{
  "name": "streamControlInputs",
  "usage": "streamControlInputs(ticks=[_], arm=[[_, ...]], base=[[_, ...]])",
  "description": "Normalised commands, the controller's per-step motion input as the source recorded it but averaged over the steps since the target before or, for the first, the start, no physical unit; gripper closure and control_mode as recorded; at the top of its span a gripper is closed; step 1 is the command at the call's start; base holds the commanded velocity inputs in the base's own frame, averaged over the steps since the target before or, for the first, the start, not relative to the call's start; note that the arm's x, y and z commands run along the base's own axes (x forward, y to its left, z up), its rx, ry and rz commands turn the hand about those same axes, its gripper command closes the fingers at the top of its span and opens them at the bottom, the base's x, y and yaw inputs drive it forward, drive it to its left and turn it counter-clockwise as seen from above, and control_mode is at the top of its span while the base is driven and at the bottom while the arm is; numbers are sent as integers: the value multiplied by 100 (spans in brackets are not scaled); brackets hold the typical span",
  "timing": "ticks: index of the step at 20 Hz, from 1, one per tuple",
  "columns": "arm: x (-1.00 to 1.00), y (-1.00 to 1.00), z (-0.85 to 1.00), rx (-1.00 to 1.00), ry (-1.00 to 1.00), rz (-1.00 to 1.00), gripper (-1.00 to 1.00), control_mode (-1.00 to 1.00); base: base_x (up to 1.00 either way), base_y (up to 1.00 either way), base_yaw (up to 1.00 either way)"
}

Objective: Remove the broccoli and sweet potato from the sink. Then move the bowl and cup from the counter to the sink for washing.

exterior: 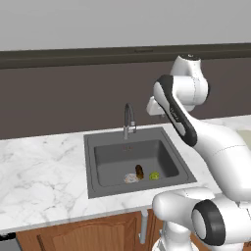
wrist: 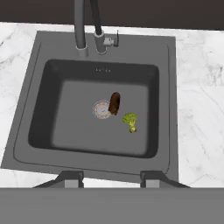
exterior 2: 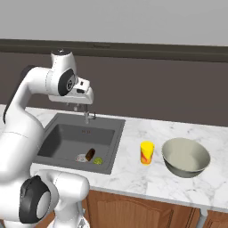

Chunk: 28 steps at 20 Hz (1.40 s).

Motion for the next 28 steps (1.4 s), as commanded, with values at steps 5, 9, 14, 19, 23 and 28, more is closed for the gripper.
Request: streamControlInputs(ticks=[5,9,14,19,23,28], arm=[[-4,0,0,0,-3,0,-100,-100],[-7,-5,0,2,-3,0,-100,-100],[-10,-8,0,9,0,0,-100,-100],[-10,-8,0,9,0,0,-100,-100],[-11,-9,-2,6,0,3,-100,-100],[-14,-7,-9,1,-9,5,-100,-100]], base=[[0,0,0],[0,0,0],[0,0,0],[0,0,0],[0,0,0],[0,0,0]])
